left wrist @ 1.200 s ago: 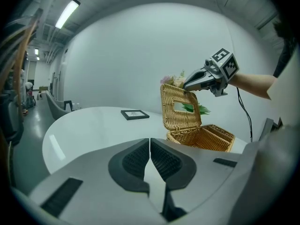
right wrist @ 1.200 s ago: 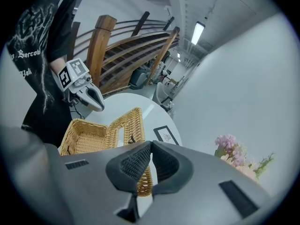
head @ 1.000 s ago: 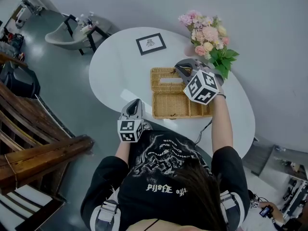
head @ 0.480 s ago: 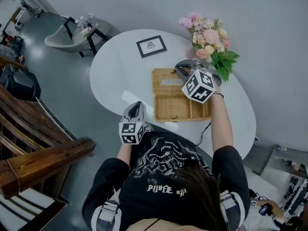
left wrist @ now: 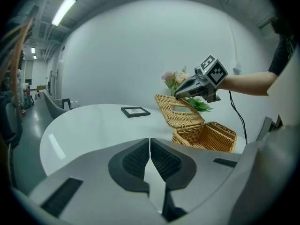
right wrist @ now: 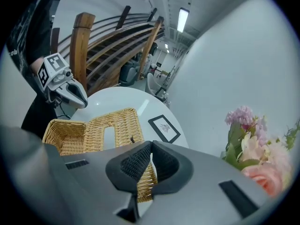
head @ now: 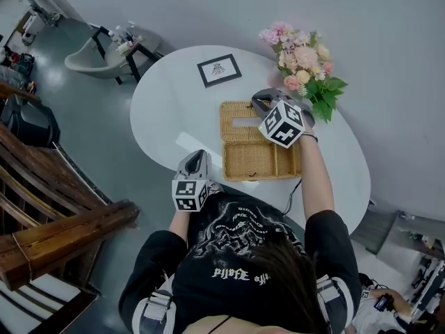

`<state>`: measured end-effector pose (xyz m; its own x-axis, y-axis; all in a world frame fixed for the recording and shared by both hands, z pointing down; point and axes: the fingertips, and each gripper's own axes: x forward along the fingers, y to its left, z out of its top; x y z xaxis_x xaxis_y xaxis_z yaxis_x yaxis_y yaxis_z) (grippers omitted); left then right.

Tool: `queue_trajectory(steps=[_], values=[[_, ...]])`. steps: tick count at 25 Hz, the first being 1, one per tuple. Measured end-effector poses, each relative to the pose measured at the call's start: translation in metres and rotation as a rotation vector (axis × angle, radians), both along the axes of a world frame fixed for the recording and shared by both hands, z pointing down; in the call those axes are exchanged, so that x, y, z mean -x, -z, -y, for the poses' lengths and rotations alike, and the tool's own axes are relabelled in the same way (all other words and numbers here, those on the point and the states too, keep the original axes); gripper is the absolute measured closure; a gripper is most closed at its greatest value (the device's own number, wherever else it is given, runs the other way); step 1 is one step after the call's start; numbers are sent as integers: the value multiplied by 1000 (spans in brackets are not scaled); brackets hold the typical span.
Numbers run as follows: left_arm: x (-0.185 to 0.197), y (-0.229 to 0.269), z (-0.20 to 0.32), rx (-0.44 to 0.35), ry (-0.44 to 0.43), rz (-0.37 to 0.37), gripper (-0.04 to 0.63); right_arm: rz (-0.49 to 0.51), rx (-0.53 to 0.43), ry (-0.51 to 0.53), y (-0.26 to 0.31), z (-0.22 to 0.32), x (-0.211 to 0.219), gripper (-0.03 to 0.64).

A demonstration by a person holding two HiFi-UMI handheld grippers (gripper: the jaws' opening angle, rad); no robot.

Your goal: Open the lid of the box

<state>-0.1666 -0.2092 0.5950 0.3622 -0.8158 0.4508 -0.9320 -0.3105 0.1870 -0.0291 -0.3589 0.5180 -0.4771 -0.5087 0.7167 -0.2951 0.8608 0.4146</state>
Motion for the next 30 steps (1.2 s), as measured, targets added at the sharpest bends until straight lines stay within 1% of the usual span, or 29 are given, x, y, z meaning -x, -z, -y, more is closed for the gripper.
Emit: queue_trajectory(steps=[9,15,19,24,30], values=[[2,1,5,4,-8,5,569,0,32,-32,-20,11,-1,581],[6,-2,7,17,-1,13,569,10,74,-52,-32,16,-3,581],[7,-1,8,13,-7,26,569,3,80,-56,-39,18,-2,581],[6,-1,8,17,-4,22,570,11,96,-74,-47,20,-2,581],[7,0,8,9,-3,33,571,4,110,-95,-60,21,-3,581]])
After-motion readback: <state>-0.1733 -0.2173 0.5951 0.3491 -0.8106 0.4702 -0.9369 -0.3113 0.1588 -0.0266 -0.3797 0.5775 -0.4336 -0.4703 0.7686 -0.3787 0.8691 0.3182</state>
